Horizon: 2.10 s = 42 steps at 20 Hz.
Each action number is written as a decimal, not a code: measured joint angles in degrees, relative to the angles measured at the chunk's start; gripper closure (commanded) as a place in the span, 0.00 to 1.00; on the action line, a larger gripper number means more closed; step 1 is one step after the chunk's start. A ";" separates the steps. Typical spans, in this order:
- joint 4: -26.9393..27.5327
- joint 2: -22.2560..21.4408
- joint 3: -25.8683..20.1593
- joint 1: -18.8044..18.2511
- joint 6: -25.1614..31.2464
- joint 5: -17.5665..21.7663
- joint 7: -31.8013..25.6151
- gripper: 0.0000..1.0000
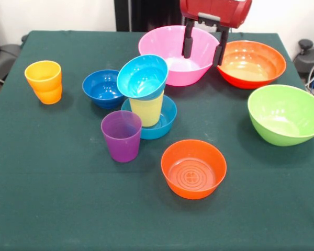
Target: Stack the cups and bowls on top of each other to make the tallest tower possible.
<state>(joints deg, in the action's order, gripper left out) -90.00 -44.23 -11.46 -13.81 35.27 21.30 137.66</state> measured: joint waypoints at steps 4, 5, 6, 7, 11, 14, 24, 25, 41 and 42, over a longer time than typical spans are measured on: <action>-0.01 -0.02 0.02 0.08 0.00 0.00 0.00 0.00; -0.01 -0.02 0.07 0.13 0.00 0.00 0.00 0.00; -0.01 -0.02 0.12 0.18 0.00 0.00 0.00 0.00; -0.01 -0.01 0.18 0.25 0.00 0.00 0.00 0.00; 0.00 0.18 0.43 0.47 0.00 0.00 0.00 0.00; 0.06 0.78 0.37 0.15 -0.01 -0.01 0.00 0.00; 0.02 2.83 -0.59 -10.01 -0.58 3.14 -0.01 0.00; 0.02 3.29 -0.76 -11.69 -1.13 3.75 -0.01 0.00; -1.85 8.03 -1.77 -18.35 -9.62 11.96 -0.01 0.00; -2.30 8.03 -2.16 -18.32 -9.62 11.94 -0.01 0.00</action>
<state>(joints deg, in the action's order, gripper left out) -92.30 -36.20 -13.63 -32.13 25.65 33.24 137.65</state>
